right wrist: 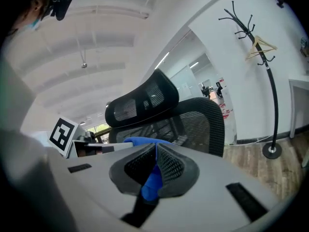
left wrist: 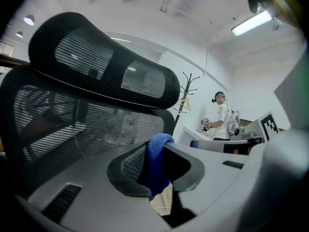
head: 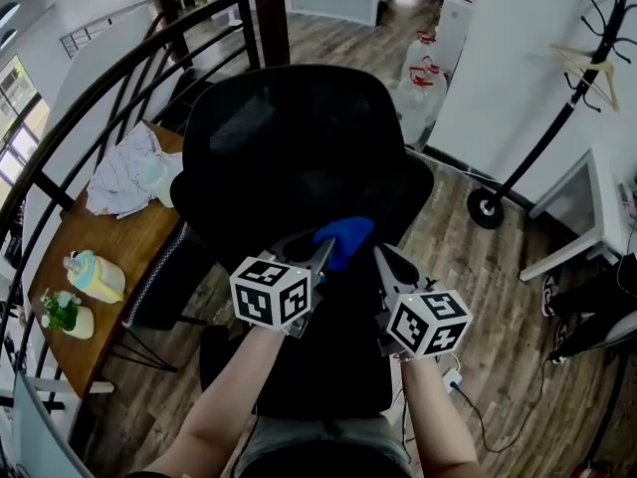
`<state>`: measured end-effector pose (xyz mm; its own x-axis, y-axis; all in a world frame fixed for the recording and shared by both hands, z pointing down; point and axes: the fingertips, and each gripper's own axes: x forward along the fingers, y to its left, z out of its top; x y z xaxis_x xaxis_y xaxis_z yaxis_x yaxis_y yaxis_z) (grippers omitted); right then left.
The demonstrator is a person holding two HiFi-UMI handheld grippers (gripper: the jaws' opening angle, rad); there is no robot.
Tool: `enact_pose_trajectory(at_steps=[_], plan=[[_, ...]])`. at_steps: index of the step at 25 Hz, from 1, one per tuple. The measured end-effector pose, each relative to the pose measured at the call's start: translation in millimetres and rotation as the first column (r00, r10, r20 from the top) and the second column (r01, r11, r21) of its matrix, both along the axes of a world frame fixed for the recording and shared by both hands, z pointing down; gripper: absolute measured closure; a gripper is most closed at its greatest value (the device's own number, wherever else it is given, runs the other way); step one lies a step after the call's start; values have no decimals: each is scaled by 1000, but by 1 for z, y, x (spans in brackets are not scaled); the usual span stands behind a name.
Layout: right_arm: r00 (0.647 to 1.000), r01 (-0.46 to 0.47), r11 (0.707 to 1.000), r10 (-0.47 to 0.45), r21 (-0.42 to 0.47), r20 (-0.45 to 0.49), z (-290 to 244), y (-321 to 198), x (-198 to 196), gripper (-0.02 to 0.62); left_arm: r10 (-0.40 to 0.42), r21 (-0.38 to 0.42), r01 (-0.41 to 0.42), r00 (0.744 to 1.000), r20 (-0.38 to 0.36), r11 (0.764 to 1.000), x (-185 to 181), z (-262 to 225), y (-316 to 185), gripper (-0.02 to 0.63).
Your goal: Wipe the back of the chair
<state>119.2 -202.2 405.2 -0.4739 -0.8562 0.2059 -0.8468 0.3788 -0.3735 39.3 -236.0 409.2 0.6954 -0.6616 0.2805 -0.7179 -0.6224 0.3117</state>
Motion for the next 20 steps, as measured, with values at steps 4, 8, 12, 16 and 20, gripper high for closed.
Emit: enact_pose_trajectory(at_steps=[4,8,12,16,20], plan=[[998,-64,998,64,-13,-1,5,-1,37,566,84,-17,-84,996,-3,996,50,5,-6,540],[993,-117,993,117,-30,2,13,-5,66,566,160,-32,-160,987,13,987,92,13,-14,540],[989,-148,988,149,-45,12,19,-13,87,566,210,-44,-209,978,11,977,128,18,-22,540],[987,-161,985,162,-65,19,29,-22,99,566,218,-65,-217,976,16,974,143,28,-32,540],[986,-164,983,167,-83,31,38,-27,102,566,190,-80,-188,981,25,979,139,38,-43,540]])
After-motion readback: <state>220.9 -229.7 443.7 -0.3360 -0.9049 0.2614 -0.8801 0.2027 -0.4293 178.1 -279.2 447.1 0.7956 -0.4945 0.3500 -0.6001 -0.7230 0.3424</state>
